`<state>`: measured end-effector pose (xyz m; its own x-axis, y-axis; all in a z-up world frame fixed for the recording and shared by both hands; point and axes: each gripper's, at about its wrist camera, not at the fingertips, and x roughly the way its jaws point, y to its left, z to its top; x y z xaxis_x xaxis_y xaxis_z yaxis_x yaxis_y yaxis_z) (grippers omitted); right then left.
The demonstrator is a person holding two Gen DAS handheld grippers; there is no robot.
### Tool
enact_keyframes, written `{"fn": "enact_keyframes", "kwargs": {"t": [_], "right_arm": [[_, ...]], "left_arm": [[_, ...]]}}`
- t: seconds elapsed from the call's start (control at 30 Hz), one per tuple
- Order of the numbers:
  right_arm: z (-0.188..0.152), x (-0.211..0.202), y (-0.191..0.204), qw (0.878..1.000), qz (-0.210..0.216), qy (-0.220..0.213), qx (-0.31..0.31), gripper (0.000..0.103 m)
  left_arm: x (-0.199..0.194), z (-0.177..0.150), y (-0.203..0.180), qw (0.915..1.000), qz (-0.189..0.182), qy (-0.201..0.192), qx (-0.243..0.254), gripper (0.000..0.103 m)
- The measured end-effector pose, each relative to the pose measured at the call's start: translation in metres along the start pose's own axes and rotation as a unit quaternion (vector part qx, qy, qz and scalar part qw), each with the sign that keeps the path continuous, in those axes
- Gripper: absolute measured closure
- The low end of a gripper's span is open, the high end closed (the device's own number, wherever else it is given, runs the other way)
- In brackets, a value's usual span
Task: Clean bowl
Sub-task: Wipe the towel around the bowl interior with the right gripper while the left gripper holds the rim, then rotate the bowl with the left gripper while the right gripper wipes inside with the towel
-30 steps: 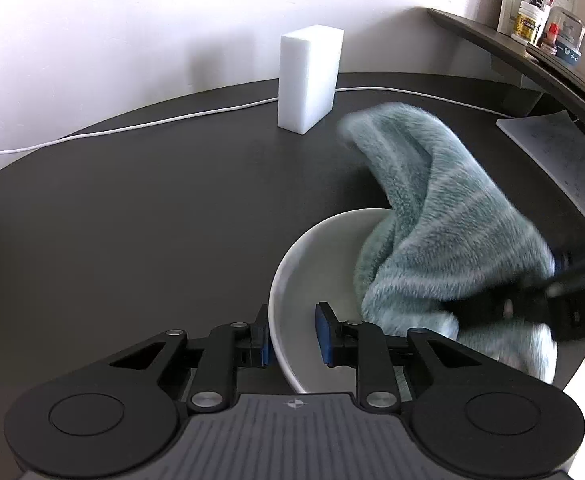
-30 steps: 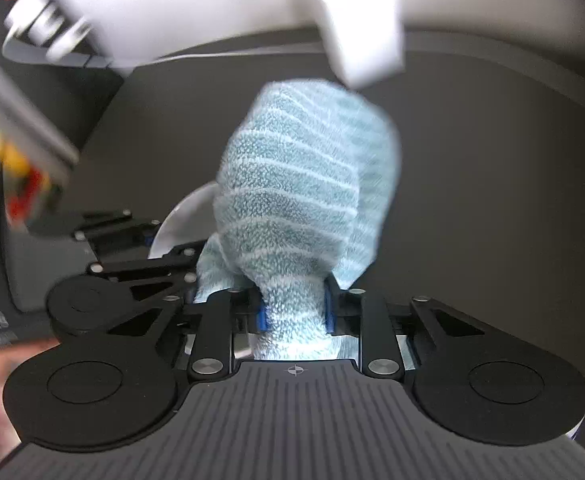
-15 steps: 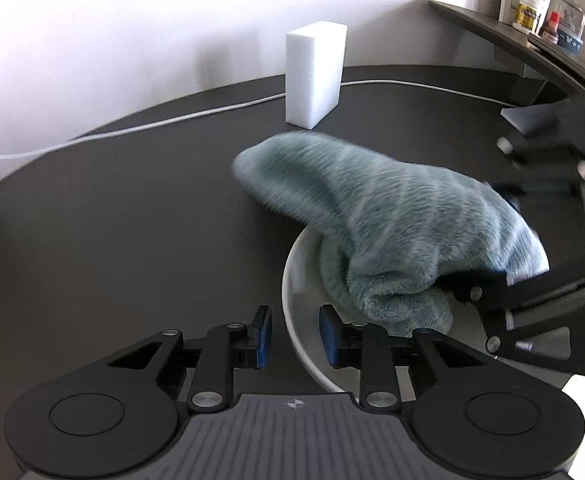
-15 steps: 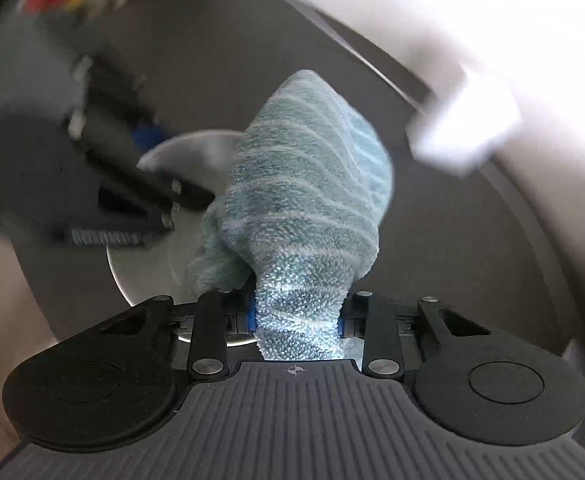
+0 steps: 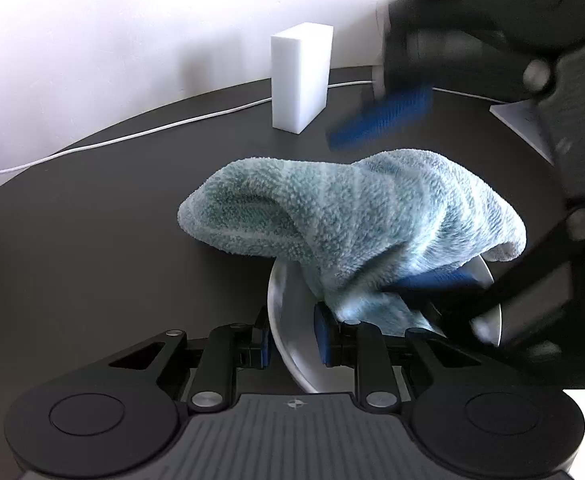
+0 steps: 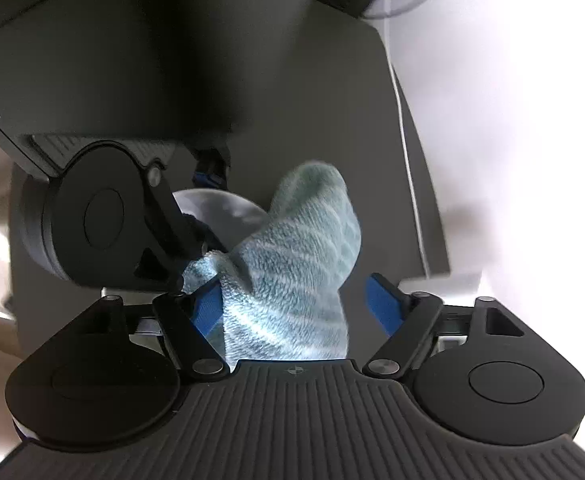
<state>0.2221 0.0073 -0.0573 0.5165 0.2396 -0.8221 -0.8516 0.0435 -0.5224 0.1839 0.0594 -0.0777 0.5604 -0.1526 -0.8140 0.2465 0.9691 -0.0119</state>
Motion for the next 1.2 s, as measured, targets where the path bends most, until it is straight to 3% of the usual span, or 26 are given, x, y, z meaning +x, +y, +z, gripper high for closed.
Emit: {"fn": "enact_keyframes", "kwargs": {"t": [0.1,0.13,0.2,0.23,0.3,0.37,0.4,0.47,0.5,0.53,0.57,0.67,0.73,0.8,0.87,0.9,1.0,1.17,1.2], "right_arm": [[-0.013,0.009,-0.010,0.995,0.017,0.026,0.095,0.070],[-0.023,0.008,-0.015,0.988,0.025,0.026,0.153,0.071],[-0.040,0.005,-0.024,0.964,0.039,0.021,0.262,0.071],[-0.052,0.003,-0.027,0.942,0.054,0.017,0.329,0.071],[-0.079,-0.002,-0.032,0.876,0.091,0.005,0.474,0.071],[-0.104,-0.006,-0.025,0.807,0.124,-0.011,0.578,0.071],[-0.110,-0.007,-0.020,0.782,0.137,-0.016,0.609,0.070],[-0.131,-0.007,-0.001,0.696,0.186,-0.034,0.693,0.066],[-0.135,-0.009,0.007,0.666,0.202,-0.040,0.717,0.065],[-0.138,-0.012,0.012,0.647,0.208,-0.044,0.732,0.061],[-0.133,-0.014,0.014,0.661,0.203,-0.043,0.722,0.057],[-0.108,-0.014,0.016,0.738,0.170,-0.034,0.652,0.060],[-0.085,-0.019,0.016,0.816,0.123,-0.028,0.564,0.063],[-0.069,-0.019,0.018,0.885,0.075,-0.025,0.459,0.072],[-0.053,-0.018,0.020,0.938,0.028,-0.021,0.345,0.073],[-0.046,-0.017,0.022,0.958,0.004,-0.020,0.286,0.073],[-0.042,0.003,0.015,0.990,-0.012,-0.032,0.138,0.073],[-0.039,0.012,0.008,0.999,0.002,-0.037,0.014,0.072],[-0.038,0.013,0.007,0.999,0.003,-0.037,-0.001,0.072]], "left_arm": [[-0.001,-0.001,0.001,1.0000,0.000,-0.003,-0.009,0.080],[-0.001,-0.002,0.002,0.9999,-0.001,-0.005,-0.015,0.080],[-0.001,-0.003,0.003,0.9997,-0.002,-0.008,-0.022,0.080],[-0.002,-0.003,0.003,0.9997,-0.001,-0.009,-0.024,0.080],[-0.002,-0.004,0.003,0.9996,0.001,-0.010,-0.027,0.080],[-0.003,-0.003,0.003,0.9995,-0.001,-0.010,-0.030,0.079],[-0.003,-0.003,0.004,0.9994,-0.002,-0.010,-0.032,0.078],[-0.006,-0.004,0.002,0.9995,0.000,-0.010,-0.031,0.077],[-0.007,-0.004,0.001,0.9995,0.001,-0.010,-0.030,0.077],[-0.007,-0.004,0.001,0.9995,0.003,-0.010,-0.030,0.077],[-0.007,-0.004,0.000,0.9995,0.005,-0.011,-0.030,0.077],[-0.009,-0.004,0.000,0.9995,0.020,-0.002,-0.026,0.077],[-0.010,-0.003,0.003,0.9994,0.021,0.004,-0.027,0.074],[-0.011,-0.003,0.008,0.9993,0.022,0.003,-0.029,0.074],[-0.011,-0.003,0.011,0.9993,0.024,0.005,-0.027,0.073],[-0.011,-0.003,0.013,0.9994,0.024,0.006,-0.025,0.073],[-0.009,-0.001,0.015,0.9996,0.020,0.009,-0.016,0.069],[-0.007,0.000,0.015,0.9997,0.017,0.006,-0.018,0.069],[-0.007,0.000,0.015,0.9996,0.017,0.005,-0.020,0.077]]}}
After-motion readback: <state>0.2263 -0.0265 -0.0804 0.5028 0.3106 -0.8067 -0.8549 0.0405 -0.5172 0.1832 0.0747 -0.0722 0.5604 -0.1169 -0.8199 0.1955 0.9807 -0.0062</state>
